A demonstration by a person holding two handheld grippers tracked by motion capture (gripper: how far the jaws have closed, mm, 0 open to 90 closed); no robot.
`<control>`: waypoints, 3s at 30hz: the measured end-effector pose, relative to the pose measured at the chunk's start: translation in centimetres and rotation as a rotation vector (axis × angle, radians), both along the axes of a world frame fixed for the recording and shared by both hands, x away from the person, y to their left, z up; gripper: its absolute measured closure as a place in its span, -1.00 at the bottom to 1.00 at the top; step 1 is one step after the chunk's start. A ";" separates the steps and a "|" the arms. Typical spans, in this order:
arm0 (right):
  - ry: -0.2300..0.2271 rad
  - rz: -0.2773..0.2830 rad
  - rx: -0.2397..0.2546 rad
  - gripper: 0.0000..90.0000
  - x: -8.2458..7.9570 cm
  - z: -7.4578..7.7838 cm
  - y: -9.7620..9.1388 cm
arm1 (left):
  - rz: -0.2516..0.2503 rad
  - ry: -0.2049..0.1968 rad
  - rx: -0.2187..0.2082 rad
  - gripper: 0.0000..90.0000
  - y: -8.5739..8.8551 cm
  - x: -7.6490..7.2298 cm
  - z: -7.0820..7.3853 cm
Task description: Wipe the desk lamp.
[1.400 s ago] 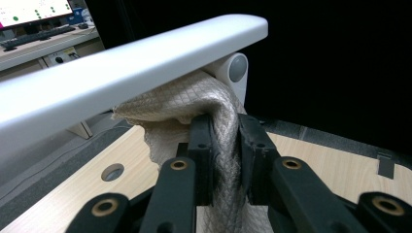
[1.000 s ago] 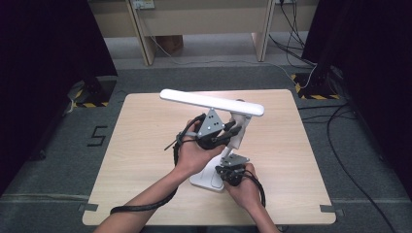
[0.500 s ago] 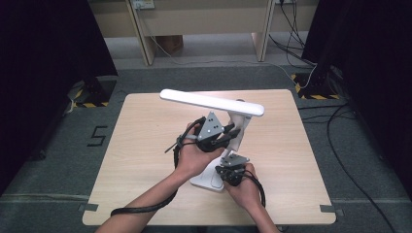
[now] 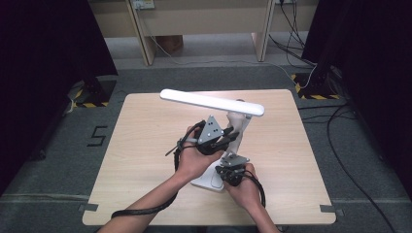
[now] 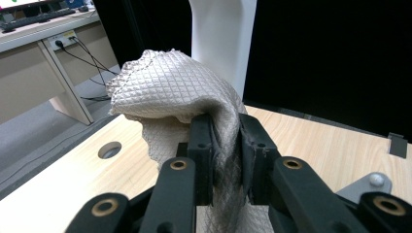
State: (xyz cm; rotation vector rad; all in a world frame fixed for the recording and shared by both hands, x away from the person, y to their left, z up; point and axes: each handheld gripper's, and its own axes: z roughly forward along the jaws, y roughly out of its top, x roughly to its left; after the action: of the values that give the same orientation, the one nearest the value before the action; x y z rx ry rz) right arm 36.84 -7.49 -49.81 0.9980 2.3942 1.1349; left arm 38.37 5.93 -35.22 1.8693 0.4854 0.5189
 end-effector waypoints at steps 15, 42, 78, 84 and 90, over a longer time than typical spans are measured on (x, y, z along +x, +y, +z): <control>0.002 -0.005 -0.002 1.00 0.0 0.0 0.0 | 0.010 0.019 0.012 0.72 0.2 0.1 -1.4; 0.000 -0.006 -0.003 1.00 0.0 0.0 0.0 | 0.021 0.031 0.020 0.72 0.4 0.2 -3.2; 0.005 -0.009 0.004 1.00 -0.1 0.0 0.0 | 0.014 0.060 0.045 0.71 1.0 1.0 -5.3; -0.005 -0.004 0.004 1.00 -0.1 -0.1 0.0 | 0.013 0.061 0.041 0.71 1.1 1.1 -5.7; -0.004 0.001 0.007 1.00 -0.1 -0.1 0.0 | 0.015 0.070 0.045 0.71 1.2 1.3 -6.5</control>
State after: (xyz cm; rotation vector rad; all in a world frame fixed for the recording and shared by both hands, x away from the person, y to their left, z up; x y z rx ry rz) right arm 36.77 -7.51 -49.89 0.9962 2.3895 1.1450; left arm 39.71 7.16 -41.73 1.9332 0.5387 0.4787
